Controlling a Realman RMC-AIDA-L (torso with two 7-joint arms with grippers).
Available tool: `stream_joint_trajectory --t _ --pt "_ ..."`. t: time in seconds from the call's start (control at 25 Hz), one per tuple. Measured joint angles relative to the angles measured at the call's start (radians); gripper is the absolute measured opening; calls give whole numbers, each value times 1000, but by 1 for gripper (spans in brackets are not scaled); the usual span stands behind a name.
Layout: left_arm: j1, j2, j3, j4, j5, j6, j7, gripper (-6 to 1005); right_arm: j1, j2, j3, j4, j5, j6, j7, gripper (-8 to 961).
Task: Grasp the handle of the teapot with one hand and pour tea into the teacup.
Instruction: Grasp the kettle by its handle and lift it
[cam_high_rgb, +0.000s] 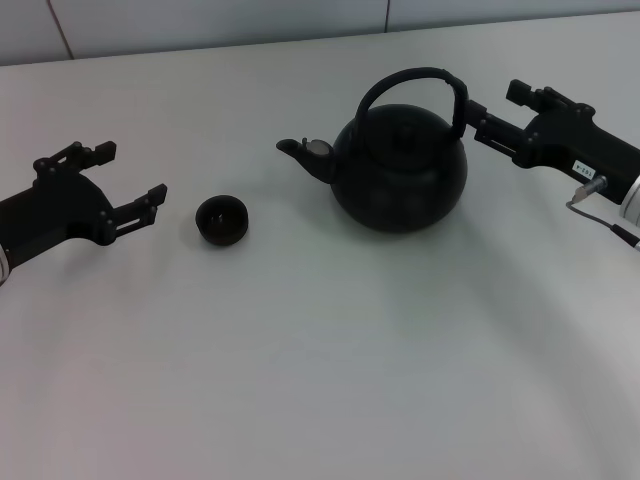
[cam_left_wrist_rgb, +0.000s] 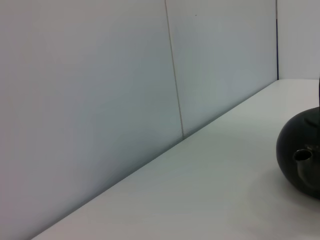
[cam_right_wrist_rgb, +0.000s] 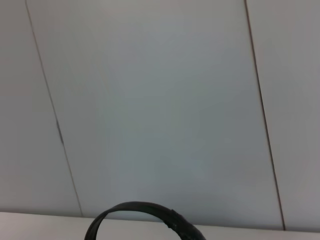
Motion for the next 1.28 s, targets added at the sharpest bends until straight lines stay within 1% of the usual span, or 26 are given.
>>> stream_joint_trajectory --t 0.32,0.68,1.0,1.28 --pt "-4 0 3 5 0 -7 2 809 67 -5 27 89 1 16 2 652" --pt "-6 0 2 5 0 -8 2 808 92 -6 24 96 1 45 8 649" --pt "-8 0 2 0 0 -8 9 808 140 -6 23 145 1 71 4 646" --pt "-11 -1 4 -1 0 -8 17 808 153 -6 19 148 1 71 3 644"
